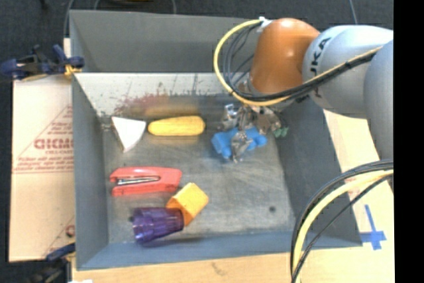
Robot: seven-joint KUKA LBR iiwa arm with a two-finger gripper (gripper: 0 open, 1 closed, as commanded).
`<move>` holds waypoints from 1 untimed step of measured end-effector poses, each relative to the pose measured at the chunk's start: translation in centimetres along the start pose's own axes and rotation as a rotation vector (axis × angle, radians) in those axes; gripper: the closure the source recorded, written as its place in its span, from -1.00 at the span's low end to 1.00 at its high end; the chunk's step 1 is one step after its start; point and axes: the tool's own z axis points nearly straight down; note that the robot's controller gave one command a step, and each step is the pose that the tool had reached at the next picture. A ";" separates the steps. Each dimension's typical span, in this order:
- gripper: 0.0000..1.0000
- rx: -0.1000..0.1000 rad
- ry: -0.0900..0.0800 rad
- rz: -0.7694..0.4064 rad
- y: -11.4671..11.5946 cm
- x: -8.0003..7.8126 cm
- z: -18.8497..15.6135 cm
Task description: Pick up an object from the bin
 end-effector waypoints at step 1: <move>1.00 0.002 -0.001 0.001 -0.1 -0.1 -2.1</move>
Offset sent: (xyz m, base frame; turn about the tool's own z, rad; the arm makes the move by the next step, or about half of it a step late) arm 0.0001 0.0000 0.0313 0.0000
